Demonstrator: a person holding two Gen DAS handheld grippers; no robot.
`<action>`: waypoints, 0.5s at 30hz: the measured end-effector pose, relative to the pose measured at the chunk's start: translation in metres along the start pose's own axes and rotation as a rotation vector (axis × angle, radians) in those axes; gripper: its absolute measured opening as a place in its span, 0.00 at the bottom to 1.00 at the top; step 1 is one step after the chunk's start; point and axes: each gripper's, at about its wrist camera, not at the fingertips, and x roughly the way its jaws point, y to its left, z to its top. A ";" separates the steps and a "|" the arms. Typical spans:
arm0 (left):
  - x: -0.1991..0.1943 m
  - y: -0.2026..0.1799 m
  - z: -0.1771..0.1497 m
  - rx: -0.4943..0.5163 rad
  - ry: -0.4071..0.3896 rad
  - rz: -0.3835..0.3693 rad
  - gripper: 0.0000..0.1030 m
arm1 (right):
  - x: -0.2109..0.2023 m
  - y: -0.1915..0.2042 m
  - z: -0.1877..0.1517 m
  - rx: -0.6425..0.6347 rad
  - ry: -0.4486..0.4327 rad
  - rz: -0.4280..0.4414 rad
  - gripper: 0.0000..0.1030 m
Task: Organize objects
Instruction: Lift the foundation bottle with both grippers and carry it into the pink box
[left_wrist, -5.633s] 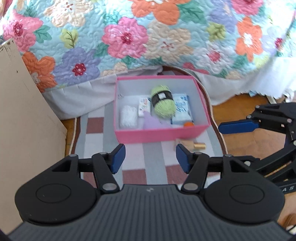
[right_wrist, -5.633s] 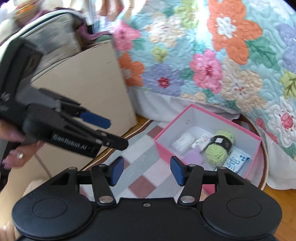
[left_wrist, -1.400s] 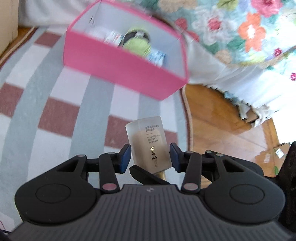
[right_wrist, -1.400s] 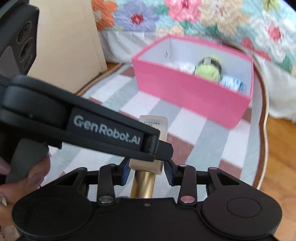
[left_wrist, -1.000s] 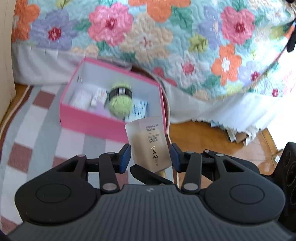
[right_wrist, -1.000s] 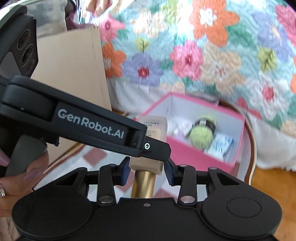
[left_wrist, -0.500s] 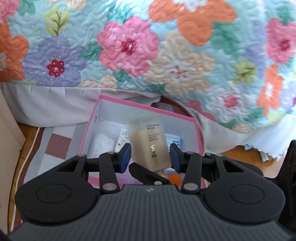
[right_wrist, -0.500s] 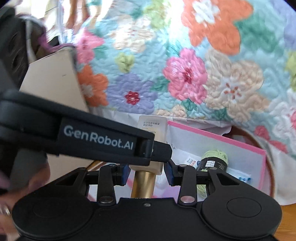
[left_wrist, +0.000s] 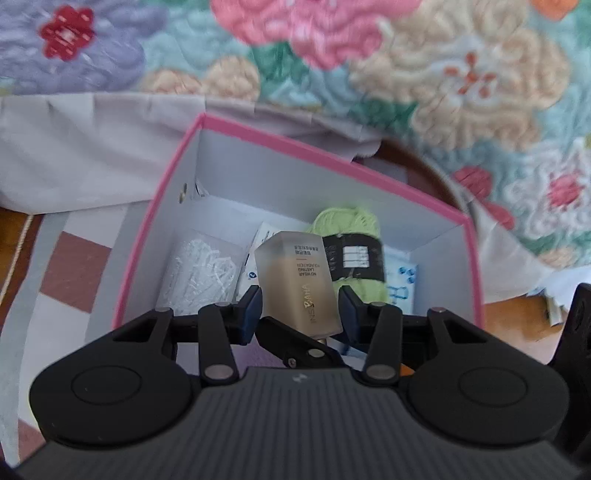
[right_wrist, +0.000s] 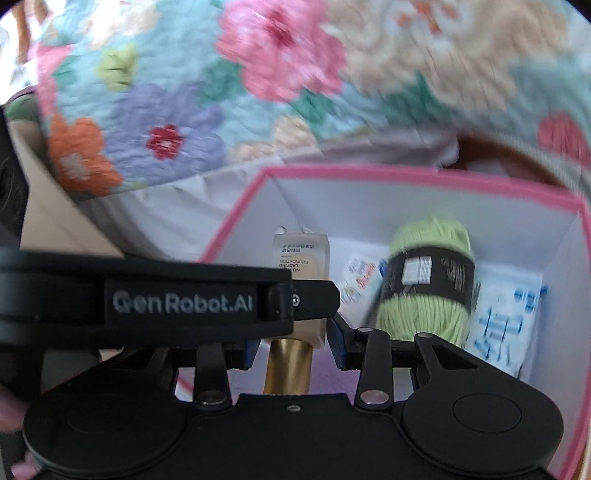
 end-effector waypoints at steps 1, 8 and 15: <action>0.007 0.002 0.001 -0.001 0.012 -0.004 0.42 | 0.005 -0.002 0.000 0.014 0.007 -0.013 0.42; 0.035 0.018 0.012 -0.034 0.072 -0.043 0.39 | 0.028 -0.014 0.003 0.014 0.063 -0.017 0.46; 0.047 0.028 0.008 -0.063 0.090 -0.066 0.36 | 0.017 -0.015 -0.006 -0.049 0.077 -0.001 0.48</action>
